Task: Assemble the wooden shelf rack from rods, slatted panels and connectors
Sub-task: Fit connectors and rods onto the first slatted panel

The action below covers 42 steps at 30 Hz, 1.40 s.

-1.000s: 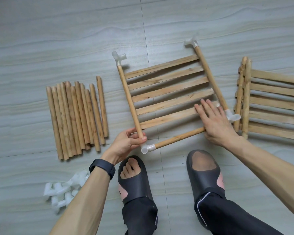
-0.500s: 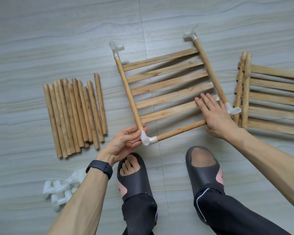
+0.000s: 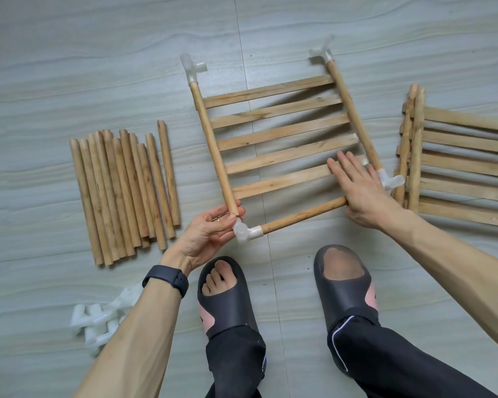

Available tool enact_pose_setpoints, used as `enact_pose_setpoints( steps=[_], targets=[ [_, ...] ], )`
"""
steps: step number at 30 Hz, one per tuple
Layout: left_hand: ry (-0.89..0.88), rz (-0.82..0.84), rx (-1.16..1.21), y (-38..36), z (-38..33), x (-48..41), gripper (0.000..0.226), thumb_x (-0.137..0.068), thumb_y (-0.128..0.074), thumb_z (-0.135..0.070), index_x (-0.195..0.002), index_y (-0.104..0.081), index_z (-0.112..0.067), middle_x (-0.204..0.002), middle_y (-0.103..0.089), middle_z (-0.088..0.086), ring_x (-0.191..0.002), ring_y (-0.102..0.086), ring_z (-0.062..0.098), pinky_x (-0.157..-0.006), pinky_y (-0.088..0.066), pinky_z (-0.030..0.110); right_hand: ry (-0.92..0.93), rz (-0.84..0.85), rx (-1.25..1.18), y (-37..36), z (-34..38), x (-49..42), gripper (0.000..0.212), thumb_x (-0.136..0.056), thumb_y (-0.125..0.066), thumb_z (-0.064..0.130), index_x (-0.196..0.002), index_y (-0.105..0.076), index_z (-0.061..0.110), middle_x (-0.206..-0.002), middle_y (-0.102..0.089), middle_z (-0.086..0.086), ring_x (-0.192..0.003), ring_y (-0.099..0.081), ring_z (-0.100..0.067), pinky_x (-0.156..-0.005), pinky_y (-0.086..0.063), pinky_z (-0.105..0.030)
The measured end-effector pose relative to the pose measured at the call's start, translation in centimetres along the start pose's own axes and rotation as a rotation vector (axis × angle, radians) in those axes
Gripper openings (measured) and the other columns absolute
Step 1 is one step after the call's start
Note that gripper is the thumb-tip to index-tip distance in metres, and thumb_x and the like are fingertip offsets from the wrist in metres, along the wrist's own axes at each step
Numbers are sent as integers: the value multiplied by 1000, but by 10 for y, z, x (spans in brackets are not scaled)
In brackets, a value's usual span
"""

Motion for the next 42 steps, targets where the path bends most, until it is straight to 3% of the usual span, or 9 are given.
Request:
enact_pose_setpoints(
  steps=[5,9,15,19,24,26,30,34,42],
  targets=[
    [-3,32,-13,-11,2,4,42,-61,-96,-22,-101,-82,-15,-100,-73,3,-82,-65,11,-79,-55,26,-11,-9,-49,6,1,1,104,-78,-54,-11,-164,-4,21,-171,6,-4,-157,10,-20,-125,-1,-50],
    [-59,70,38,-25,7,6,54,-51,-101,-37,-97,-82,-17,-93,-70,-1,-76,-32,12,-76,-35,24,-42,-52,-80,11,2,5,104,-78,-56,-12,-164,-9,22,-172,0,-4,-158,4,-19,-125,-4,-54],
    [-84,57,90,-54,9,6,15,-77,-79,-19,-91,-82,-14,-94,-41,-3,-71,-17,14,-75,-31,26,17,-113,-71,30,48,11,90,-80,-72,24,-157,-25,15,-165,-22,-17,-152,-21,-36,-124,-19,-52],
    [-93,15,108,-77,10,3,24,-81,-72,-14,-104,-76,-10,-96,-72,6,-71,-63,9,-80,-56,26,312,-271,-199,50,123,26,94,-64,-70,32,-150,-41,9,-157,-36,-18,-143,-37,-37,-117,-30,-51],
    [-144,-61,-67,-80,2,6,35,-80,-76,-26,-114,-74,-17,-102,-75,-4,-88,-64,7,-80,-40,25,354,-337,-259,68,140,28,69,-61,-72,25,-126,-56,7,-129,-53,-14,-117,-52,-34,-96,-47,-48],
    [-154,-70,-97,-81,-2,7,36,-79,-77,-28,-113,-74,-17,-102,-75,-4,-89,-65,7,-79,-39,25,372,-327,-300,67,138,33,54,-69,-71,41,-111,-52,14,-105,-57,-1,-94,-55,-24,-83,-44,-42],
    [-130,-91,-127,-82,-3,7,36,-75,-78,-31,-109,-75,-20,-108,-76,-2,-104,-63,15,-91,-35,35,276,-138,-255,59,120,32,67,-79,-39,91,-92,-45,25,-76,-53,15,-69,-51,-8,-78,-38,-36],
    [-103,-97,-142,-84,0,7,25,-75,-79,-33,-99,-80,-25,-108,-76,-3,-100,-61,15,-92,-37,35,349,-85,-153,58,125,29,56,-90,-27,79,-66,-36,29,-58,-47,9,-59,-45,-16,-66,-32,-35],
    [-175,-100,-220,-83,-18,5,28,-74,-83,-42,-99,-81,-27,-110,-76,-3,-80,-54,8,-84,-41,30,445,-382,-222,50,137,32,45,-100,-45,56,-88,-55,14,-74,-40,4,-66,-42,-22,-67,-37,-39]
  ],
)
Point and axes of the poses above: each hand's wrist, its own x-axis away from the middle knuckle, its own y-axis out of the back of the hand, z = x × y, the point moved 6 cm from there along -x, towards the middle knuckle
